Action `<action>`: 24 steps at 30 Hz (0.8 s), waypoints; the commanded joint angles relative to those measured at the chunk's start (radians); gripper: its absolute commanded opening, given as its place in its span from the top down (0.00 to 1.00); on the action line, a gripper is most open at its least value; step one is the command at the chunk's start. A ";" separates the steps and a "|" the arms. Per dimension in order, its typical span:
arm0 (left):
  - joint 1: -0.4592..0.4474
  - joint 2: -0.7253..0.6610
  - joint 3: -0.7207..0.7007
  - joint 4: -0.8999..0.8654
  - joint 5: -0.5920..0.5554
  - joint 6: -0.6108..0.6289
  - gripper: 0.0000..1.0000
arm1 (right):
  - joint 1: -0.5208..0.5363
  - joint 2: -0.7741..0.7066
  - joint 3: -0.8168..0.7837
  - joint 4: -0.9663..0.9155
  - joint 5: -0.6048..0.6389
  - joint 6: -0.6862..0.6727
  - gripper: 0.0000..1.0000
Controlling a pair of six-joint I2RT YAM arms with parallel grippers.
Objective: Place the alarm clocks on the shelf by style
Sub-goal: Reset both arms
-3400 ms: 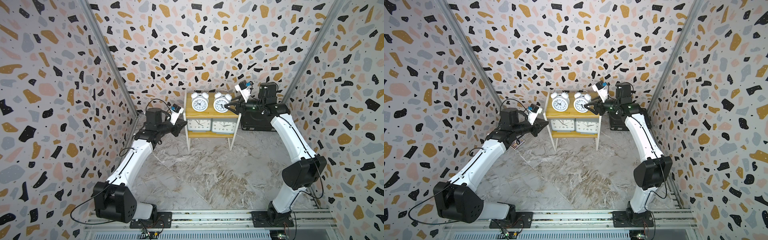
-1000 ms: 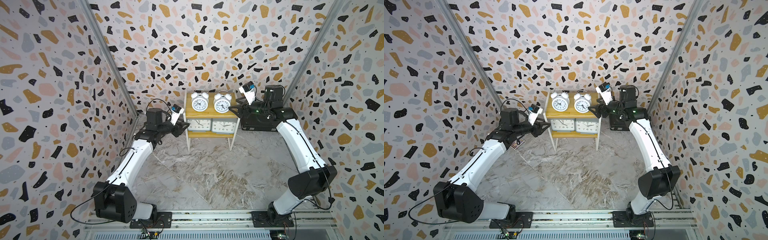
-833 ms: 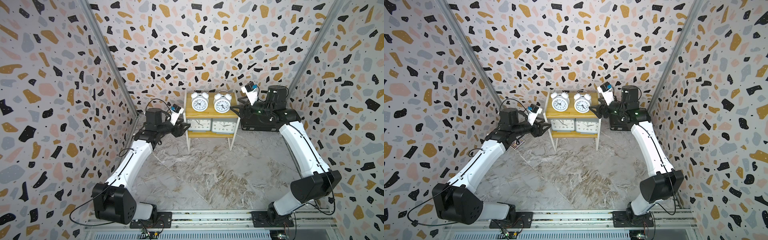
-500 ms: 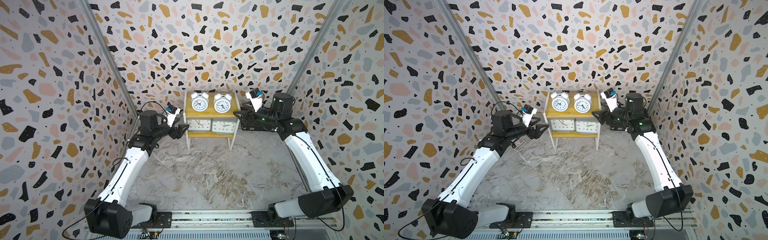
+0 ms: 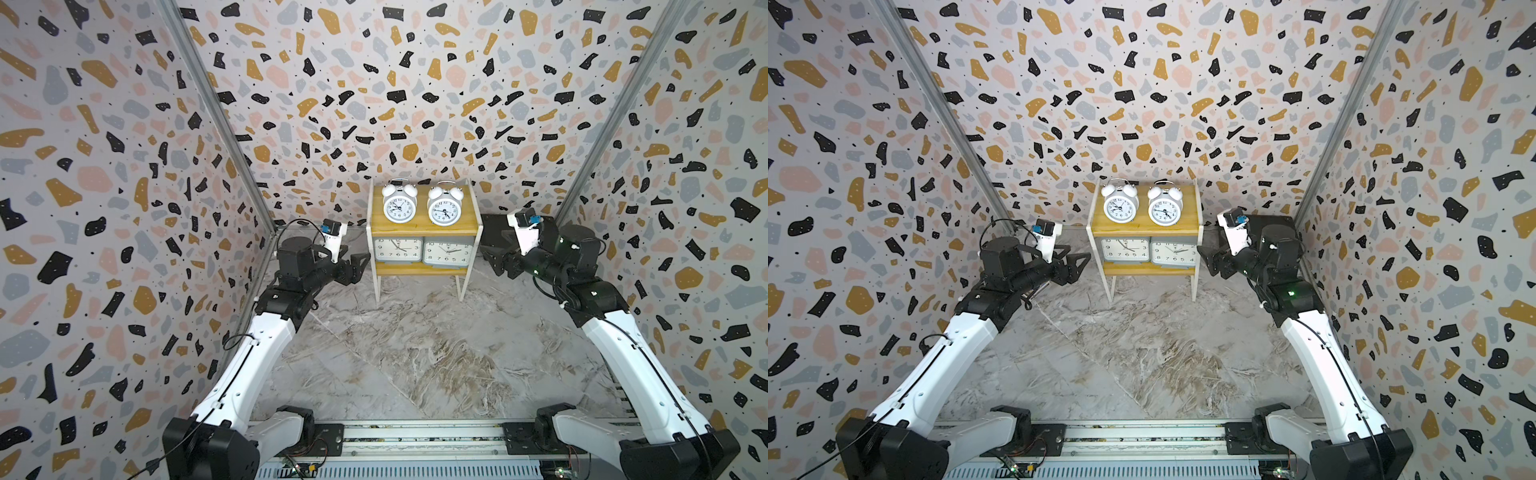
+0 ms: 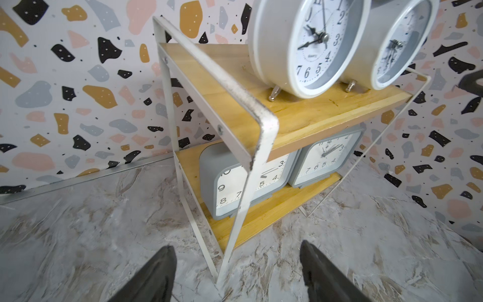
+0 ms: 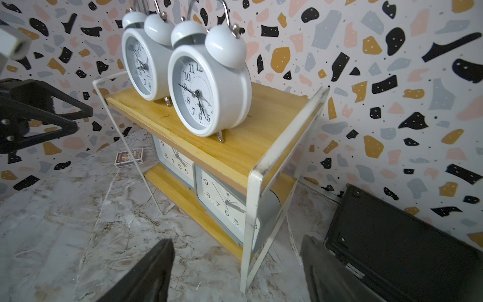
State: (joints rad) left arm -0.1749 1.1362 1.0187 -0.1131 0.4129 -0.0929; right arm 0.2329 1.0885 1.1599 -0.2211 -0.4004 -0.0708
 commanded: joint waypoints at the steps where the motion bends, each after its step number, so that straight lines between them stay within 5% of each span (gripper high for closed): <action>1: -0.003 -0.033 -0.036 0.084 -0.112 -0.089 0.22 | -0.004 -0.051 -0.066 0.090 0.118 0.041 0.18; 13: -0.003 -0.041 -0.223 0.191 -0.382 -0.103 0.22 | -0.004 -0.174 -0.395 0.307 0.470 0.089 0.18; 24: -0.003 -0.032 -0.425 0.412 -0.565 0.061 0.19 | -0.003 -0.166 -0.662 0.550 0.720 0.074 0.18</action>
State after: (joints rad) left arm -0.1749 1.1110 0.6228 0.1482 -0.0566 -0.0986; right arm 0.2329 0.9226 0.5388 0.1894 0.2131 0.0010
